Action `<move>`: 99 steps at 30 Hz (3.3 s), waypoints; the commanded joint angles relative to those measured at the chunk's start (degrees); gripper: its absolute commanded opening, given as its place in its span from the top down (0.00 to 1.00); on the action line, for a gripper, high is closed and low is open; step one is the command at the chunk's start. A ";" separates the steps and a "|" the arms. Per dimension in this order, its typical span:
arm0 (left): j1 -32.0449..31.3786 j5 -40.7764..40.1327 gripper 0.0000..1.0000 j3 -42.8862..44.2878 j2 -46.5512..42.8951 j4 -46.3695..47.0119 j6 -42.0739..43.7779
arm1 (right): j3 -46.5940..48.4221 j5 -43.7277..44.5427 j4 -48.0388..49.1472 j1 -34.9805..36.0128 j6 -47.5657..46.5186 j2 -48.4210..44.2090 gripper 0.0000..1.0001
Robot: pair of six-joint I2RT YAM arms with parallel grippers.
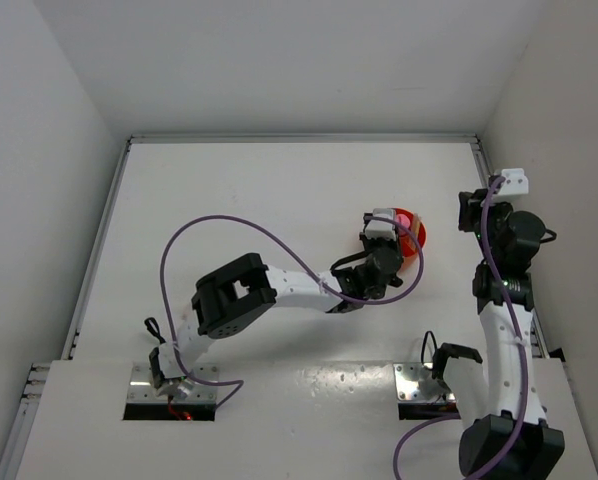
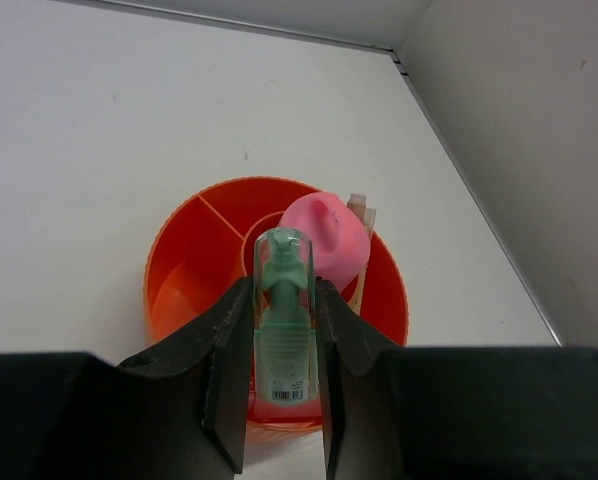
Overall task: Sort the stationery into containers
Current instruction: Place the pen in the storage box, then pick up the stationery from the center of the board.
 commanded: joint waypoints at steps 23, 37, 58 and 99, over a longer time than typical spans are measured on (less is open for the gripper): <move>0.77 -2.88 0.52 0.98 -1.13 -4.48 -6.11 | -0.18 -1.79 3.08 -1.39 1.47 -0.67 0.93; 2.95 -6.68 0.97 -9.62 -33.63 -80.90 -54.73 | 3.69 -14.16 -3.42 -1.91 -1.78 2.05 1.00; 37.84 15.21 0.04 -46.39 -61.44 -89.93 -52.60 | 7.03 -20.77 -8.34 -1.91 -3.63 4.34 0.39; 42.62 31.22 0.57 -41.85 -50.54 -65.13 -32.22 | 5.98 -19.71 -7.81 -1.91 -3.63 3.80 0.38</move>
